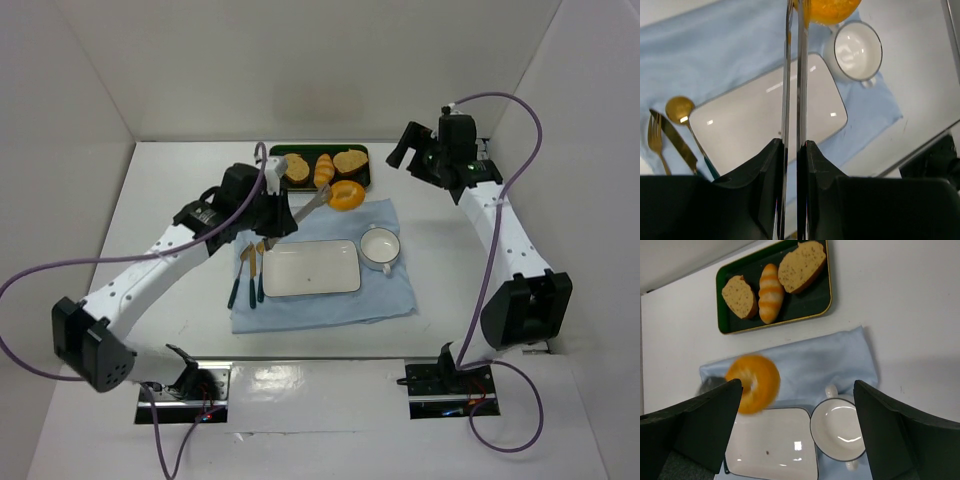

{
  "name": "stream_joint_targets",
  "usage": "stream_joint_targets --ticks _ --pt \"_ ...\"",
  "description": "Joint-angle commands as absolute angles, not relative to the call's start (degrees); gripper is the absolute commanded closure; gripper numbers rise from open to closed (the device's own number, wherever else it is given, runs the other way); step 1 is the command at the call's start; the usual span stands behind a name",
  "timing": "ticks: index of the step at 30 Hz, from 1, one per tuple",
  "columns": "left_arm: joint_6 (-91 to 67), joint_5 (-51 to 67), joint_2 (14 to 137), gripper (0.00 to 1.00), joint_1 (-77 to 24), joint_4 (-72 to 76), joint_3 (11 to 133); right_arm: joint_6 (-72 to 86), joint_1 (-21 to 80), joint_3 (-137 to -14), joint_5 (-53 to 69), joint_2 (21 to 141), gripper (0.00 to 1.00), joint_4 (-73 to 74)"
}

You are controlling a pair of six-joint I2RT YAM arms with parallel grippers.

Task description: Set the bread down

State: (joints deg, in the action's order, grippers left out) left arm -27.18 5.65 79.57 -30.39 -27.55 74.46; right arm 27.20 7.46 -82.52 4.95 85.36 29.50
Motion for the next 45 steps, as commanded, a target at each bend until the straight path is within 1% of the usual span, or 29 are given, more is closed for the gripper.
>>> stream_joint_targets --ticks 1,8,12,19,30,35,36,38,39,40,45 --pt "-27.5 0.89 70.33 0.88 -34.08 -30.66 72.61 25.58 7.03 -88.32 3.34 88.32 0.01 29.53" --pt "-32.24 -4.3 58.29 0.88 -38.84 -41.3 66.54 25.58 7.03 -92.72 3.95 91.41 0.01 29.53" --pt "-34.88 -4.92 54.94 0.88 -41.65 -44.82 62.33 25.58 7.03 -93.6 3.96 92.11 0.01 29.53" --pt "-36.74 -6.59 54.4 0.89 -44.38 -46.93 56.09 25.58 7.03 -93.6 4.48 91.59 0.01 30.06" --pt "-37.27 -8.7 56.16 0.89 -44.91 -45.62 52.04 26.63 6.5 -91.14 5.1 89.82 0.01 29.53" --pt "-37.27 -8.17 56.16 0.8 -44.91 -45.62 52.03 26.63 6.5 -90.62 5.1 89.82 0.01 29.53" --pt "-37.27 -8.17 56.16 0.75 -44.91 -46.14 52.03 26.63 6.5 -90.09 5.62 89.3 0.01 29.53" --pt "-37.27 -8.17 55.55 0.69 -44.91 -46.84 52.64 26.63 6.5 -90.09 5.63 89.3 0.01 29.01" --pt "-37.27 -8.17 55.55 0.69 -44.91 -46.85 52.65 27.15 6.5 -90.09 6.15 89.3 0.01 29.0" --pt "-37.27 -8.87 55.02 0.66 -44.91 -48.5 53.52 27.16 6.5 -90.09 6.15 89.3 0.01 29.0" --pt "-37.79 -9.4 53.35 0.58 -44.91 -50.45 57.47 28.29 6.5 -88.86 8.0 89.3 0.01 27.25"
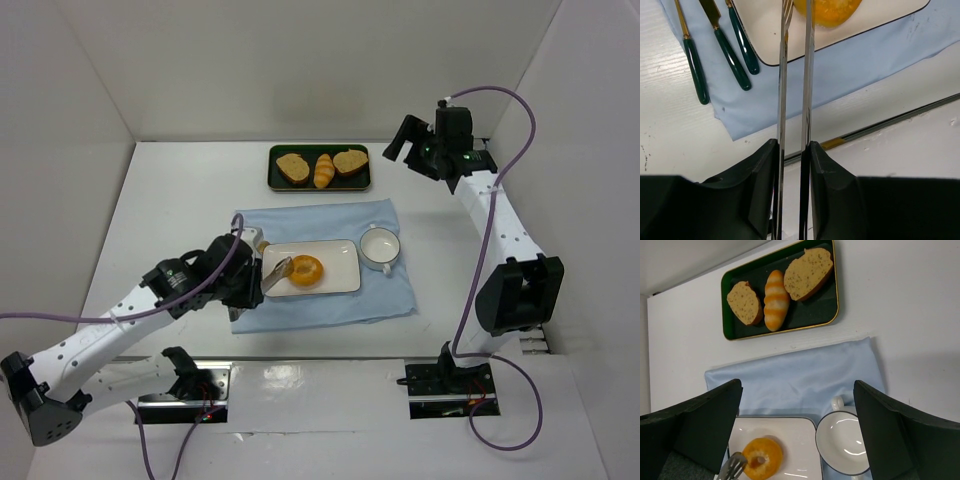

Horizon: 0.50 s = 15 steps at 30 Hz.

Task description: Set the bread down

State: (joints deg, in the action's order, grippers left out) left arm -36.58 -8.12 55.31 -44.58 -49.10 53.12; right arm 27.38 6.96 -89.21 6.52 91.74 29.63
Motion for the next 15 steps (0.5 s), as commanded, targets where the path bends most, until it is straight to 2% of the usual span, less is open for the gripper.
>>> stream_joint_targets --ticks 1,15 --pt "-37.79 -9.4 53.35 0.58 -44.91 -51.23 57.48 28.3 6.5 -88.86 8.0 89.3 0.01 27.25" --pt "-38.41 -8.96 50.45 0.53 -44.91 -53.17 55.47 28.3 6.5 -87.71 9.05 88.68 0.01 27.25"
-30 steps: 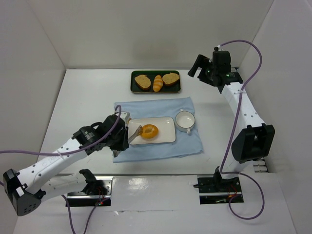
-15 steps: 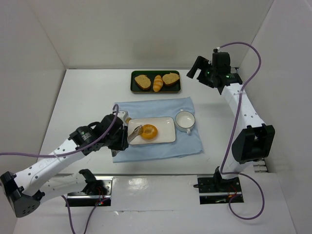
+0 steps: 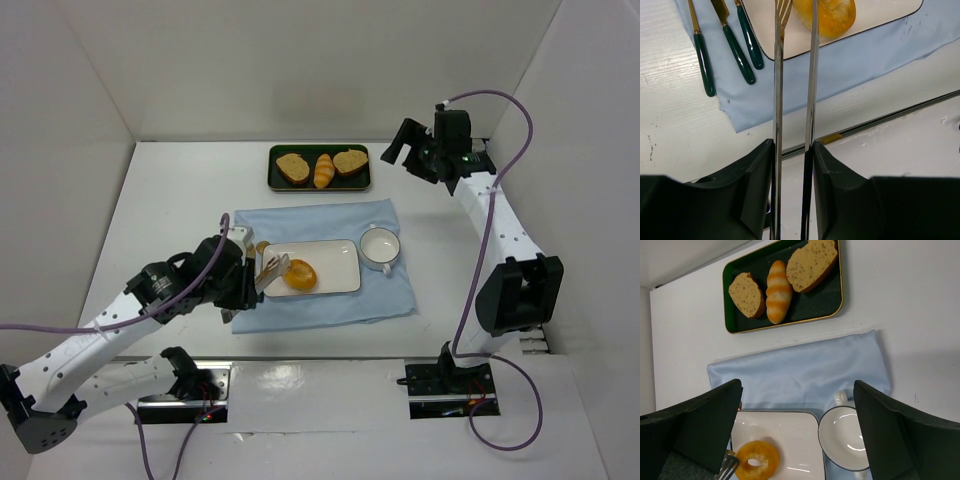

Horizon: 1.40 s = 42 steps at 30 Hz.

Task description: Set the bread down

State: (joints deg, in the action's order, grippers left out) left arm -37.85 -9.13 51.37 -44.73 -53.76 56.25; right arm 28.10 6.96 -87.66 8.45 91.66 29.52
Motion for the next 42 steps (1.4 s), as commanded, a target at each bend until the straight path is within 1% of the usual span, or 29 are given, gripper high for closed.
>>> stream_joint_targets --ticks 1,3,7,14,21,26,27,30,36,37,40,42 --pt "-38.41 -8.96 50.45 0.53 -44.91 -52.56 55.46 28.3 6.5 -87.71 9.05 88.16 0.01 27.25" --pt "-38.93 -8.26 50.45 0.53 -44.91 -52.04 54.93 28.3 6.5 -87.71 9.05 87.63 0.01 27.25" --pt "-38.94 -8.26 51.68 0.48 -44.91 -52.56 55.63 28.3 6.5 -87.71 9.05 87.02 0.01 27.25" --pt "-40.86 -13.7 51.42 0.47 -44.91 -54.4 57.65 28.3 6.5 -87.71 9.58 87.01 0.01 26.72" --pt "-42.19 -20.47 49.57 0.48 -44.91 -55.72 64.5 28.3 6.5 -86.58 10.11 86.49 0.01 26.72" --pt "-42.19 -30.57 50.27 0.49 -44.91 -55.72 67.5 28.3 6.5 -86.57 11.33 86.48 0.01 26.72" --pt "-42.19 -32.33 51.4 0.49 -43.26 -55.2 67.5 28.3 6.5 -86.57 11.34 86.48 0.01 26.72" --pt "-41.57 -32.34 54.22 0.5 -39.39 -51.87 66.1 28.3 6.5 -87.62 11.87 86.48 0.01 28.2" --pt "-36.04 -25.41 62.74 0.5 -27.53 -42.81 63.63 27.77 6.5 -87.1 13.44 84.03 0.01 31.02" --pt "-35.17 -24.53 64.06 0.5 -24.2 -40.28 62.76 27.77 6.5 -87.1 13.45 83.41 0.01 31.03" --pt "-32.88 -20.76 69.15 0.5 -18.92 -36.31 60.83 27.77 6.5 -84.91 14.06 82.71 0.01 31.55" --pt "-32.87 -18.12 71.79 0.52 -13.99 -33.76 60.82 27.77 6.5 -84.38 14.06 81.22 0.01 31.55"
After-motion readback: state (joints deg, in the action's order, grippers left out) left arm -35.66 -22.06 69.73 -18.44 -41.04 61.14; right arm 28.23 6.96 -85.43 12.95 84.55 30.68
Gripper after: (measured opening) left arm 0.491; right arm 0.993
